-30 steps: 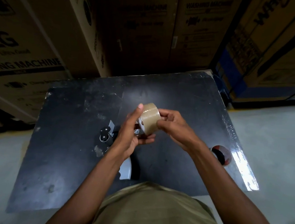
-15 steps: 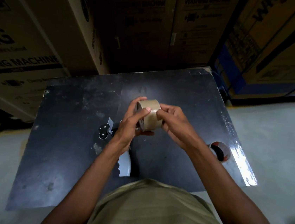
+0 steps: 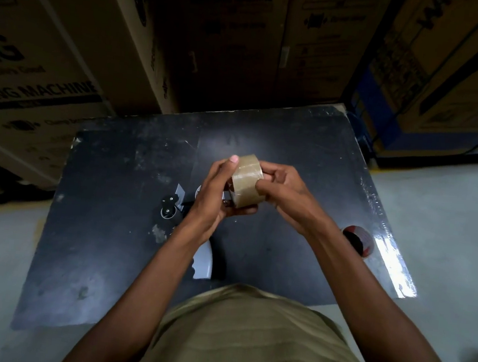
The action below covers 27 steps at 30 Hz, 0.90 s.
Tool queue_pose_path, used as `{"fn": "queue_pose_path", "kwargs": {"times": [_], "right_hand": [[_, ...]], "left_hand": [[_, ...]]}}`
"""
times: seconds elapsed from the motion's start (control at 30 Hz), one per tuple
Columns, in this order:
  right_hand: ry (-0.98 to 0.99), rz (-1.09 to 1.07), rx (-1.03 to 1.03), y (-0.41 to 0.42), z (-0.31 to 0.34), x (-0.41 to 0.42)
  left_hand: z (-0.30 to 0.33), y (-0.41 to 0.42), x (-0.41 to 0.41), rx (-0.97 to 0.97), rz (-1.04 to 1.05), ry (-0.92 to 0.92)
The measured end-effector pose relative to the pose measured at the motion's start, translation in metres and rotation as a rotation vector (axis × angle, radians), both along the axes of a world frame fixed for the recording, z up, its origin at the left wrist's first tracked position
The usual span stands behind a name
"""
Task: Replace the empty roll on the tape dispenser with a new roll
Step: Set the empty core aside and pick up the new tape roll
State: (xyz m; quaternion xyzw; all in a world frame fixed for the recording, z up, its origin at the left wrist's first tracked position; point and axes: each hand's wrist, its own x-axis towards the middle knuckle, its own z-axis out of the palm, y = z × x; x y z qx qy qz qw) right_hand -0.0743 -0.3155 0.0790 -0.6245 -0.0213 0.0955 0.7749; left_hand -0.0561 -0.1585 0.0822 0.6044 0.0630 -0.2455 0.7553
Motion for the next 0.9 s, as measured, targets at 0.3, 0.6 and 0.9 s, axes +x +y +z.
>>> {"fn": "queue_pose_path", "kwargs": {"times": [0.3, 0.6, 0.9], "right_hand": [[0.004, 0.147, 0.012, -0.0047, 0.0079, -0.0008], [0.037, 0.128, 0.183, -0.0015, 0.0066, -0.0006], [-0.039, 0.08, 0.042, -0.0029, 0.0028, -0.0045]], "left_hand": [[0.0017, 0.0015, 0.0019, 0.022, -0.017, 0.04], [0.0034, 0.0016, -0.0011, -0.045, 0.047, 0.102], [0.0045, -0.0013, -0.0017, -0.06, 0.053, 0.114]]}}
